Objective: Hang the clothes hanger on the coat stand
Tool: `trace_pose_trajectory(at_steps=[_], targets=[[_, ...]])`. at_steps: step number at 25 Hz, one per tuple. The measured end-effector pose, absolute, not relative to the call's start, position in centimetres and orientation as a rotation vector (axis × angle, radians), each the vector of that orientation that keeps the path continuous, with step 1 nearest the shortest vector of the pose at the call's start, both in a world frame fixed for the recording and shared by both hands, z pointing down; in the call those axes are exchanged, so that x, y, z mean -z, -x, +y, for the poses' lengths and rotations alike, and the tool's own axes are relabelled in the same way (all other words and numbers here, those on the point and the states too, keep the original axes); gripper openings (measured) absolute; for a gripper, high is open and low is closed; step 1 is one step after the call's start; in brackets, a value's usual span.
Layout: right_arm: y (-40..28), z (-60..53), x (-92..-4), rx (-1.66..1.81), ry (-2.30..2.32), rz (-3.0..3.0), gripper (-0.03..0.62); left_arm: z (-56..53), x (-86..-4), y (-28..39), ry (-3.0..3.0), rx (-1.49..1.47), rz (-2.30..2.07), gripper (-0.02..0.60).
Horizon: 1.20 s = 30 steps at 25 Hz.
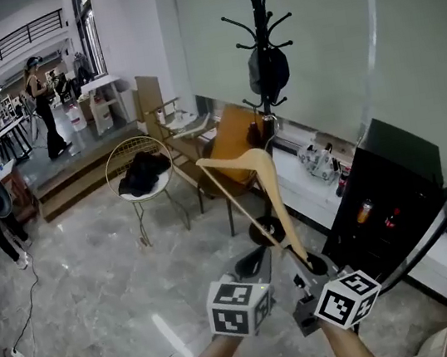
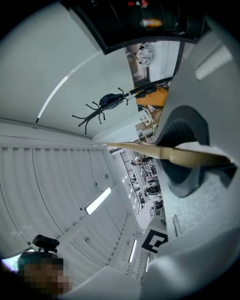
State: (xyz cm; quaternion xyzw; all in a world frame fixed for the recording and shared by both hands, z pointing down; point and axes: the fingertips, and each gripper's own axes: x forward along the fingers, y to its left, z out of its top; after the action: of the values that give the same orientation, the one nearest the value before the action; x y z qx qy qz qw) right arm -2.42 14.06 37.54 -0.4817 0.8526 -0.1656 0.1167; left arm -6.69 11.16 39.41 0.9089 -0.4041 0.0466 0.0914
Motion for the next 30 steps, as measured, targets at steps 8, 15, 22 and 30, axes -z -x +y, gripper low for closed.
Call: trace_pose_trajectory(at_steps=[8, 15, 22, 30], targets=[[5.5, 9.3, -38.0, 0.482, 1.500, 2.487, 0.043, 6.1, -39.4, 8.9, -2.716, -0.131, -1.091, 0.005], [7.7, 6.5, -37.9, 0.495, 1.545, 2.439, 0.043, 3.4, -39.2, 10.9, -2.741, -0.119, -1.023, 0.005], [9.7, 4.9, -37.5, 0.480, 1.564, 2.420, 0.041, 1.7, -38.9, 13.0, -2.756, -0.106, -0.999, 0.005], [9.6, 3.5, -37.2, 0.459, 1.565, 2.383, 0.041, 0.6, -38.8, 13.5, -2.774, -0.113, -1.000, 0.005]])
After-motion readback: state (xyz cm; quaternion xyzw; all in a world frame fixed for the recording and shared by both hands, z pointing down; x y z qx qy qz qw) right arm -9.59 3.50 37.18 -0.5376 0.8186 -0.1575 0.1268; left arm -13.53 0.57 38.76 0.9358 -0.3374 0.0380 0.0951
